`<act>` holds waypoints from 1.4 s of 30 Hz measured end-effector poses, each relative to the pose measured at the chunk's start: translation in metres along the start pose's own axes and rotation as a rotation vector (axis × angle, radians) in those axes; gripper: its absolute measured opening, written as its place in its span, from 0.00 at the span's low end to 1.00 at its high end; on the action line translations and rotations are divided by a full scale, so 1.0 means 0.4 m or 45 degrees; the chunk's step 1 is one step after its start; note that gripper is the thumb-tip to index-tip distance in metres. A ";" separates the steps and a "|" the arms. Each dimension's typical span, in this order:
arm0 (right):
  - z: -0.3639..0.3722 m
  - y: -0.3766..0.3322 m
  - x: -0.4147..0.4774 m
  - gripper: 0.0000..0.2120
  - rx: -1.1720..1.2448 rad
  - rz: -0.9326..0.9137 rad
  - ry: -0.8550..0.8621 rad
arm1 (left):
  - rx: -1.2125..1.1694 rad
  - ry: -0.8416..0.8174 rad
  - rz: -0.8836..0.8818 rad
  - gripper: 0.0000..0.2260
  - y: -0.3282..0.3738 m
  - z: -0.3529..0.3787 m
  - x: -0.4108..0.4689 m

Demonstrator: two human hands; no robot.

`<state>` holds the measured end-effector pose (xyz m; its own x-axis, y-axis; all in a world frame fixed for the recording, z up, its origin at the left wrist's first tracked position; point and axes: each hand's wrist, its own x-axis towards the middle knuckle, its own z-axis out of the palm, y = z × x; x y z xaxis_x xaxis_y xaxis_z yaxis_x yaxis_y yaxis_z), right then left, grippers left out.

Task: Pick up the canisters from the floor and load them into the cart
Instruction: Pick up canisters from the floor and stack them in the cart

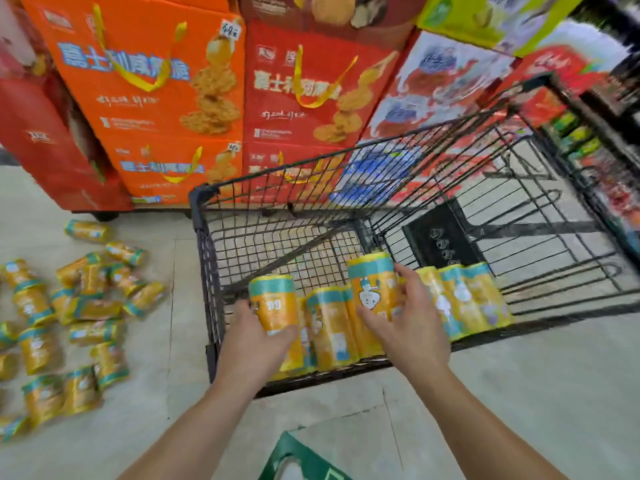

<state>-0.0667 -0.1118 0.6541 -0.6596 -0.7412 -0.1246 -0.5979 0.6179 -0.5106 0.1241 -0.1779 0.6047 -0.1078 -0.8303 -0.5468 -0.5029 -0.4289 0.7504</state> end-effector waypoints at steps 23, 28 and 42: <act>0.068 0.035 -0.024 0.29 -0.427 -0.248 0.245 | 0.195 -0.006 0.045 0.16 -0.058 0.048 -0.014; 0.154 -0.208 -0.109 0.29 -0.305 -0.472 0.229 | -0.067 0.076 0.254 0.21 -0.064 -0.157 -0.040; 0.711 -0.786 -0.416 0.26 -0.036 -0.526 -0.401 | -0.131 0.573 -0.060 0.20 -0.545 -0.947 0.043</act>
<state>0.3606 -0.2573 0.5936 -0.1996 -0.9650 -0.1699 -0.7943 0.2608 -0.5487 0.5566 -0.2337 0.5725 0.3075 -0.8712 -0.3828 -0.4083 -0.4842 0.7738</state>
